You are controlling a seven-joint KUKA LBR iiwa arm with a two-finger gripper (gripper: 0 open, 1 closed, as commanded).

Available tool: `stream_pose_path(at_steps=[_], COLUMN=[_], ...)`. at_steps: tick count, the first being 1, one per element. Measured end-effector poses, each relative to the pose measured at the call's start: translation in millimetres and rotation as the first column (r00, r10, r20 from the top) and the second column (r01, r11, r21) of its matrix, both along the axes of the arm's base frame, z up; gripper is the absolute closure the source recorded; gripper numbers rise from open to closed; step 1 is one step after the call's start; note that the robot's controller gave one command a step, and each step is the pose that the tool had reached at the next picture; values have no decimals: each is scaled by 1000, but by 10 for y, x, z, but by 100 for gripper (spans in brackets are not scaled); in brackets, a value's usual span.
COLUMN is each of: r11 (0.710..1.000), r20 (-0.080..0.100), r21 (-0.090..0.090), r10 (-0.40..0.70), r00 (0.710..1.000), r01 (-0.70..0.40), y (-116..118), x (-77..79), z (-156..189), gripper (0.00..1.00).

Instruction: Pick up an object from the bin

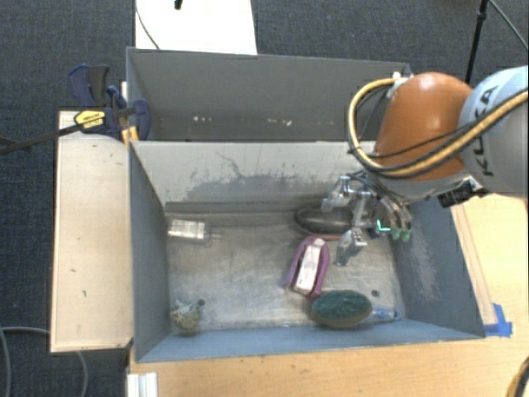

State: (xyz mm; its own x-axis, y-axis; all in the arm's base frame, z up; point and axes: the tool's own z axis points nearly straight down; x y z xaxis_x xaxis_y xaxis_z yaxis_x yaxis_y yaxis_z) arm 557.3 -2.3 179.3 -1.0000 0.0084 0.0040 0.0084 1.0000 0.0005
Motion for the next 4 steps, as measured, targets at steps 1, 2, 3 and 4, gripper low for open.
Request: stream_pose_path(at_steps=[1,2,3,4], r11=[823,662,667,746], r20=[11,12,14,13], r21=[0,-7,-8,-6], r10=[568,749,745,666], r00=[823,662,666,746], r01=[-568,-749,-745,-666], y=[-290,104,100,56], x=[220,258,270,-62], z=[-1070,-1060,-1042,-187], gripper=[0,0,100,100])
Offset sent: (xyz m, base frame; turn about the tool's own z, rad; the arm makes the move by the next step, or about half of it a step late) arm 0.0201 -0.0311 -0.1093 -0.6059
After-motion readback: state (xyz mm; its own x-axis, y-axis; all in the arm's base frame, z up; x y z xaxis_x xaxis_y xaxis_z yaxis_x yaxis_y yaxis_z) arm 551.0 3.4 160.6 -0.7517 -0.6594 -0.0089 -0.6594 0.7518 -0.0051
